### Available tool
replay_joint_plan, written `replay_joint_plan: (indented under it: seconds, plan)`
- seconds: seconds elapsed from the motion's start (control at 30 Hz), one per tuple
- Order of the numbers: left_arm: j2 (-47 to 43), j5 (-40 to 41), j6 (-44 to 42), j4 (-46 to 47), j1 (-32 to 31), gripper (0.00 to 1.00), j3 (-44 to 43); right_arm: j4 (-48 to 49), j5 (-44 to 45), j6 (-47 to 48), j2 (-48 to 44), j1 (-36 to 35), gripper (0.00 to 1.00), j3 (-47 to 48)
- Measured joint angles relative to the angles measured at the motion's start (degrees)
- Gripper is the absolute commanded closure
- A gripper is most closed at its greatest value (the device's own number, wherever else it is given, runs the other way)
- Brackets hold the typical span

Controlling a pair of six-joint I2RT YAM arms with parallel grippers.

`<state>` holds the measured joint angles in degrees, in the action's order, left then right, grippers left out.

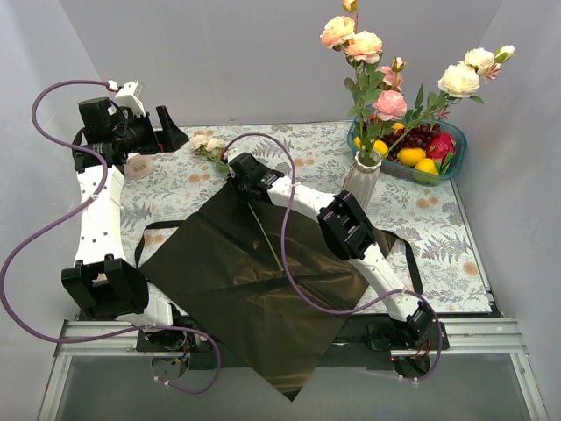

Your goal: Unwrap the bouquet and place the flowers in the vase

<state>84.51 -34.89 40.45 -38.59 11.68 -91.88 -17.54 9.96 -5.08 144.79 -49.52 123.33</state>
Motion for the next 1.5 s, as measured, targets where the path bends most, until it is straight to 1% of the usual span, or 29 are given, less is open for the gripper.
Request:
replay_joint_plan:
  seconds: [0.03, 0.2, 0.3, 0.43, 0.53, 0.63, 0.73, 0.83, 0.9, 1.0, 1.1, 1.13, 1.2, 1.37, 1.5]
  plan:
    - [0.0, 0.0, 0.0, 0.0, 0.0, 0.02, 0.0, 0.6, 0.0, -0.2, -0.3, 0.0, 0.99, -0.6]
    - [0.0, 0.0, -0.2, -1.1, 0.0, 0.02, -0.8, 1.8, 0.2, -2.0, -2.7, 0.0, 0.99, -4.3]
    - [0.0, 0.0, -0.6, -2.4, 0.0, 0.02, -3.0, 1.6, 0.4, -2.3, -4.3, 0.1, 0.99, -4.3]
    - [-0.2, 0.2, -1.0, -4.2, 0.0, 0.02, -6.9, 1.5, 0.5, -2.7, -9.0, 0.6, 0.99, -4.3]
    - [-0.5, 0.2, -1.1, -5.9, 0.0, 0.02, -10.3, 2.5, 0.9, -3.0, -14.7, 1.6, 0.99, -4.5]
    - [-0.1, -0.6, -1.0, -9.8, 0.1, 0.02, -17.9, 6.9, 1.7, -2.6, -23.3, 2.7, 0.99, -8.4]
    - [0.7, -2.3, -0.1, -12.0, 0.2, 0.02, -27.2, 12.5, 2.8, -1.0, -33.2, 3.6, 0.99, -13.3]
    - [-0.2, -3.5, 0.6, -12.3, 0.2, 0.02, -30.6, 20.2, 3.5, 1.3, -43.0, 3.7, 0.99, -18.4]
    - [-0.7, -4.0, 1.0, -12.6, 0.2, 0.02, -30.6, 24.4, 3.5, 3.3, -48.5, 3.6, 0.99, -20.7]
    - [-0.8, -4.5, 1.6, -13.0, 0.2, 0.02, -28.7, 33.5, 3.4, 7.7, -57.7, 3.2, 0.99, -25.3]
    - [-0.6, -4.6, 1.9, -13.8, 0.2, 0.02, -24.6, 44.3, 3.2, 13.5, -66.8, 2.9, 0.99, -32.0]
    - [-0.3, -4.6, 2.0, -14.0, 0.2, 0.02, -23.3, 49.4, 3.2, 16.7, -69.9, 2.9, 0.99, -34.9]
    - [0.0, -4.6, 2.0, -14.2, 0.2, 0.02, -20.9, 56.0, 4.3, 21.8, -74.0, 3.0, 0.99, -38.9]
    - [0.2, -4.6, 1.9, -13.8, 0.2, 0.02, -16.3, 66.0, 7.8, 33.4, -78.0, 3.2, 0.99, -45.3]
    - [0.2, -6.2, 1.0, -13.7, 0.2, 0.02, -15.7, 70.0, 9.4, 40.2, -77.9, 4.7, 0.99, -50.8]
